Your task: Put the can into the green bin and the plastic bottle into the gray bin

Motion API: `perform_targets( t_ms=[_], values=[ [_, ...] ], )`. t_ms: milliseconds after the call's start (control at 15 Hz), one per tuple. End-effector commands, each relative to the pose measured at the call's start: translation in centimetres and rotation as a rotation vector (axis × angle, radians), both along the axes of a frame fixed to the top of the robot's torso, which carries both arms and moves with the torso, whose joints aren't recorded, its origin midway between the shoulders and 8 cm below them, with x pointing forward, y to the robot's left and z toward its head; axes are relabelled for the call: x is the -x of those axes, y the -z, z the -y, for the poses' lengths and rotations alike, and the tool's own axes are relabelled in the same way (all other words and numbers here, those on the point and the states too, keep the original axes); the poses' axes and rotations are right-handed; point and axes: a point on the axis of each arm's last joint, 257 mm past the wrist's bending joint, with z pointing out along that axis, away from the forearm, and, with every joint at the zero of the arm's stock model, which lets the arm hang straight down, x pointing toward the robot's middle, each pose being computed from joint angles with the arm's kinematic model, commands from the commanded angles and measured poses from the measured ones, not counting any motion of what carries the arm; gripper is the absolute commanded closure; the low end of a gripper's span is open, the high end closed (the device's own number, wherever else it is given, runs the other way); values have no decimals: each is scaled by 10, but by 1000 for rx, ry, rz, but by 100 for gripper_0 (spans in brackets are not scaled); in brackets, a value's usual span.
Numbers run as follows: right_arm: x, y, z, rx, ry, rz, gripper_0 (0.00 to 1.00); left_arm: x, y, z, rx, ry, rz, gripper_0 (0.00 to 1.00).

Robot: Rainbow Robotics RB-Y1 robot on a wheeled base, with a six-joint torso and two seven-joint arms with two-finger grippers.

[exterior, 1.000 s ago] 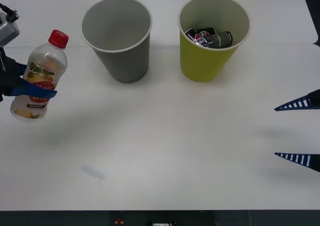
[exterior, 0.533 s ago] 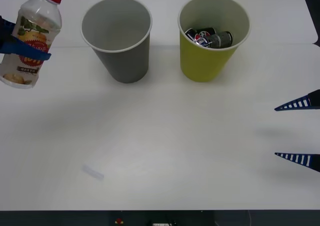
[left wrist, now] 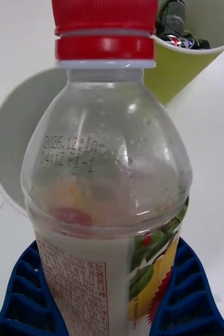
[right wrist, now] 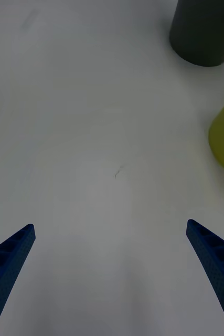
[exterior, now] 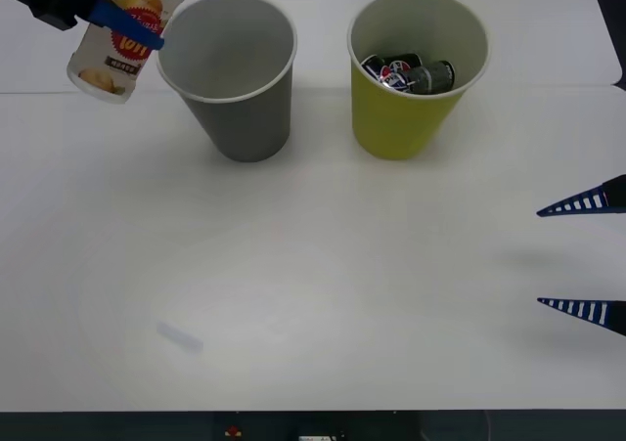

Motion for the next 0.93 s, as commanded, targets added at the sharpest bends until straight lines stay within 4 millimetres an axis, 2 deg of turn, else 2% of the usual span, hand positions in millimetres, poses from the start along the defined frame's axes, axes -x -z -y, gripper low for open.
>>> perform_targets(
  t_ms=[67,333,533,733,933],
  values=[
    [0,0,0,0,0,0,0,-29,-5,19,6,-12,38,100],
    [0,0,0,0,0,0,0,-64,-8,45,25,-42,66,100],
    [0,0,0,0,0,0,0,-83,-5,58,26,-43,62,100],
    [0,0,0,0,0,0,0,-95,0,61,-21,-59,64,100],
    [0,0,0,0,0,0,0,-97,2,64,-14,-61,62,100]
  ],
)
